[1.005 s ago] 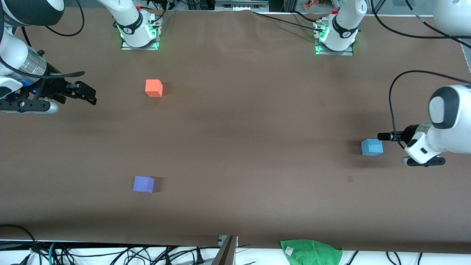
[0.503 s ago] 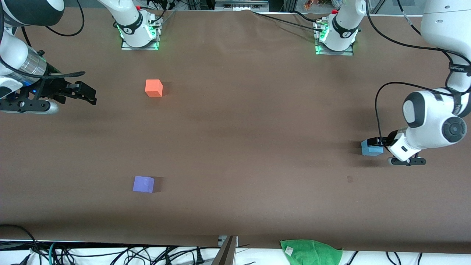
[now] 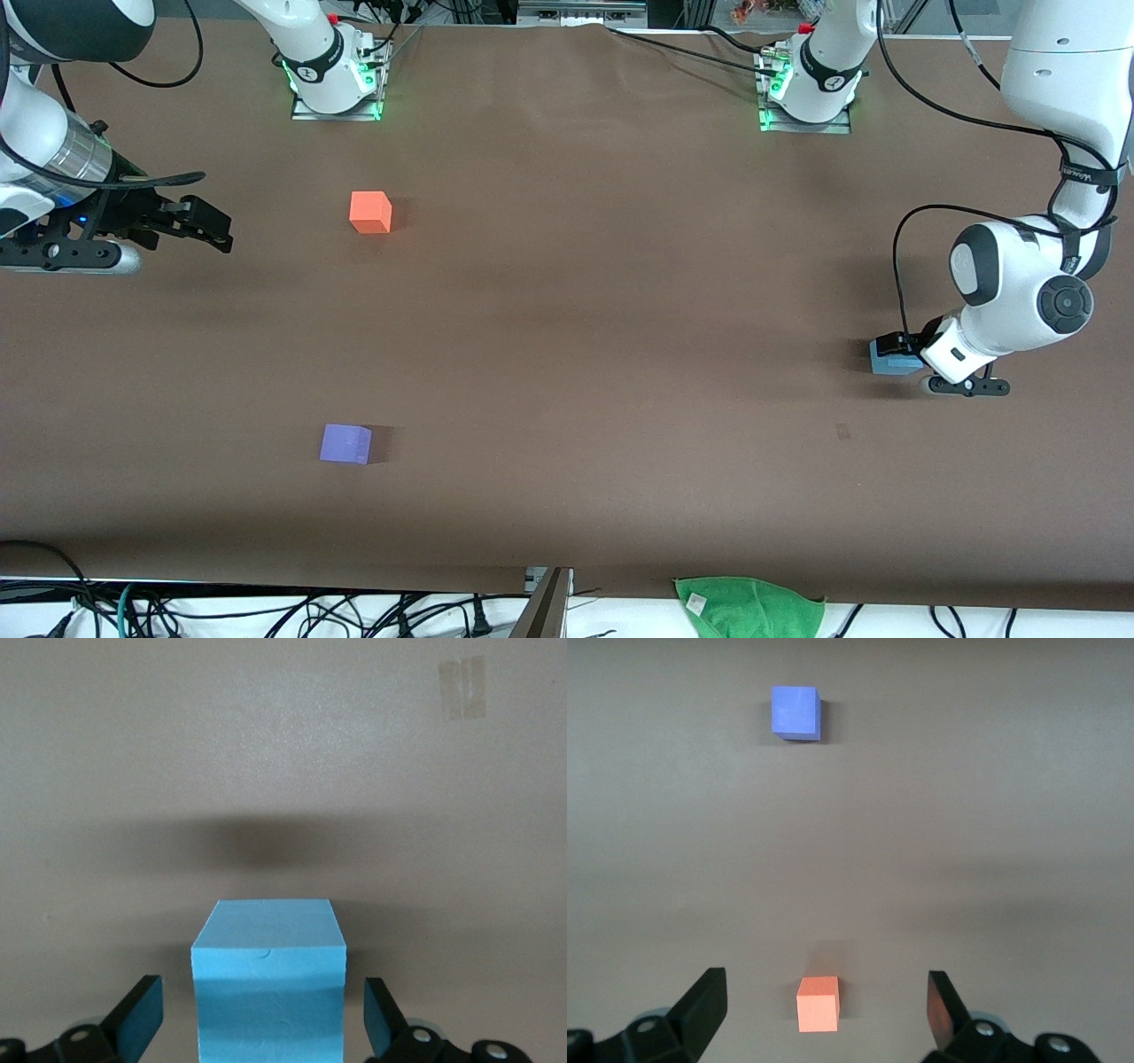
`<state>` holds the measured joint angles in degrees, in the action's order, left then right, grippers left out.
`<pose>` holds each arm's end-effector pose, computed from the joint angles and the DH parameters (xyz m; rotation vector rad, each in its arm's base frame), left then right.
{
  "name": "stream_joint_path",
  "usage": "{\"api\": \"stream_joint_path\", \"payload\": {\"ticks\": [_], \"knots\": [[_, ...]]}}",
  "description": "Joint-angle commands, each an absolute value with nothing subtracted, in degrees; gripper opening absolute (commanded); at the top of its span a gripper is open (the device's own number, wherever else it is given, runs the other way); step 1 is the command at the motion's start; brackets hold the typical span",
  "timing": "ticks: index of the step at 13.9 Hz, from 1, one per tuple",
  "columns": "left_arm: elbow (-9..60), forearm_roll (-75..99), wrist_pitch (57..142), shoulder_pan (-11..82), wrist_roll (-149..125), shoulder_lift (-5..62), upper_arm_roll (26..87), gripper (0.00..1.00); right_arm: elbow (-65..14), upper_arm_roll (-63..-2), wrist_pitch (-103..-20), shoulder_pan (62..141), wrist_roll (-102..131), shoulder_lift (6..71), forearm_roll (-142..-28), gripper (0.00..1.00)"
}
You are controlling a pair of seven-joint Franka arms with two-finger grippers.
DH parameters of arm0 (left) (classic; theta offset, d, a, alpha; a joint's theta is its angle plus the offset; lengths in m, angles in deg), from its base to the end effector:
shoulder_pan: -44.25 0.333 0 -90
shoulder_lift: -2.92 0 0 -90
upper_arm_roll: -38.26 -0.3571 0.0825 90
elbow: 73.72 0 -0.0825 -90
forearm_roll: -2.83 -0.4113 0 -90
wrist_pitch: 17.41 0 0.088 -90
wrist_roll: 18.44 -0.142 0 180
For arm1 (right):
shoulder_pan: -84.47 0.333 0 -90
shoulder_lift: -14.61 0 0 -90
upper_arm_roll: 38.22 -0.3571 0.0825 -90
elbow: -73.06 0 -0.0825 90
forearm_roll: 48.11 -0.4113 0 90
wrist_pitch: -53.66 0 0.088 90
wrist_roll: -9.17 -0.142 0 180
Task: Place blue block between orange and purple blocks
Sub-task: 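Close the left gripper on the light blue cube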
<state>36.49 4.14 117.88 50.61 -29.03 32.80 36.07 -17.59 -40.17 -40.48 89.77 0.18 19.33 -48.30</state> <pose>0.6454 0.0956 0.1903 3.1287 -0.0359 -0.1295 0.6089 0.0771 0.5819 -3.1380 0.0482 0.0346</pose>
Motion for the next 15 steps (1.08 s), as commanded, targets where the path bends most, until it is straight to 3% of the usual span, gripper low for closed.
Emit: {"api": "stream_joint_path", "payload": {"ticks": [1, 4, 6, 8, 10, 12, 15], "knots": [[37.6, 4.5, 119.7, 51.3, -30.7, 32.9, 36.4, 0.88, -16.9, -40.4, -39.7, 89.3, 0.9, 19.4, -47.9, 1.0], [37.3, 4.5, 119.6, 51.2, -30.7, 32.9, 36.6, 0.51, -16.9, -40.4, -39.7, 89.3, 0.9, 19.4, -47.9, 1.0], [37.2, 4.6, 119.5, 51.2, -30.7, 33.1, 36.7, 0.39, -16.9, -40.4, -39.7, 89.3, 0.9, 19.4, -47.9, 1.0], [36.3, 5.2, 117.9, 50.3, -29.6, 31.8, 37.5, 0.36, -16.9, -40.4, -39.7, 89.3, 0.9, 19.4, -47.9, 1.0], [33.3, 5.3, 112.2, 50.3, -26.3, 29.7, 42.1, 0.28, -16.9, -40.4, -39.7, 89.3, 0.9, 19.4, -47.9, 1.0], [28.4, 5.3, 106.3, 50.0, -17.8, 29.6, 46.9, 0.28, -16.9, -40.4, -39.7, 89.3, 0.9, 19.4, -47.9, 1.0], [24.8, 5.2, 104.8, 47.1, -5.1, 29.9, 53.5, 0.31, -16.9, -40.4, -39.8, 89.3, 0.9, 19.4, -47.9, 1.0]]}}
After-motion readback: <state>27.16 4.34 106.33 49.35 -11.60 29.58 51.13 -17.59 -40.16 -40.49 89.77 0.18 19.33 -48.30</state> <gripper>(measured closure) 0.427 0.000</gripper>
